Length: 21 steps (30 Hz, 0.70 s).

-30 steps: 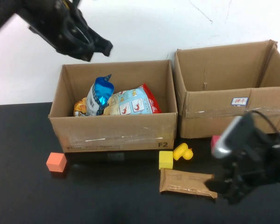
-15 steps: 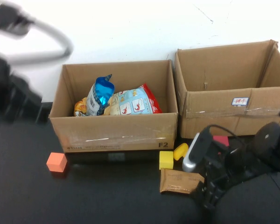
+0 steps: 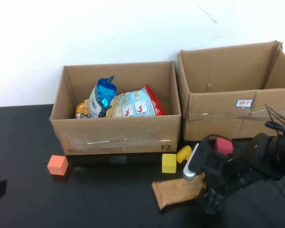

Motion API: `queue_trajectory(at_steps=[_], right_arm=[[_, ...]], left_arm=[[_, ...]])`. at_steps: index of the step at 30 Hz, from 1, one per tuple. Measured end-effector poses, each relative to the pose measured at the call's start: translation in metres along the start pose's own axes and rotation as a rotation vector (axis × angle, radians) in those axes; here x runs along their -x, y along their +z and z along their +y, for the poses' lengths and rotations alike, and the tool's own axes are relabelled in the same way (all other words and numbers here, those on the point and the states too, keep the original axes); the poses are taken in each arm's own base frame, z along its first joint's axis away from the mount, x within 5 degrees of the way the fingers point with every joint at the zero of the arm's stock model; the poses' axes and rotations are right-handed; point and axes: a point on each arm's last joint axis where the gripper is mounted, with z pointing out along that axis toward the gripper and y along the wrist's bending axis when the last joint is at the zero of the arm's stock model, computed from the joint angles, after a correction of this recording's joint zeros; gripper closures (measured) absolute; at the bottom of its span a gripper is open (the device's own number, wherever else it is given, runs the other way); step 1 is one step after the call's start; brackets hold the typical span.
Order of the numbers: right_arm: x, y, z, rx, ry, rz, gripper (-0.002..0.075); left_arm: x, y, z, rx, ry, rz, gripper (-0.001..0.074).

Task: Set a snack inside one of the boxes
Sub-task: Pick up the biscuit

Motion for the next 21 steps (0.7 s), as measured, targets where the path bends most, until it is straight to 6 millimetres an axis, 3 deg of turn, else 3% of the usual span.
queue_trajectory(at_steps=[3, 9, 12, 21], right_arm=[[-0.001, 0.005, 0.000, 0.012, 0.006, 0.008, 0.0267], [-0.001, 0.005, 0.000, 0.014, 0.024, 0.007, 0.0547], [0.001, 0.002, 0.001, 0.023, 0.052, 0.001, 0.0634], [0.026, -0.042, 0.006, 0.043, 0.036, -0.099, 0.0648]], left_arm=[[-0.011, -0.009, -0.001, 0.000, 0.004, -0.035, 0.0736], [-0.016, -0.022, -0.002, 0.002, 0.011, -0.091, 0.0736], [-0.017, -0.023, -0.002, 0.002, 0.011, -0.096, 0.0736], [-0.017, -0.023, -0.002, 0.001, 0.011, -0.091, 0.0736]])
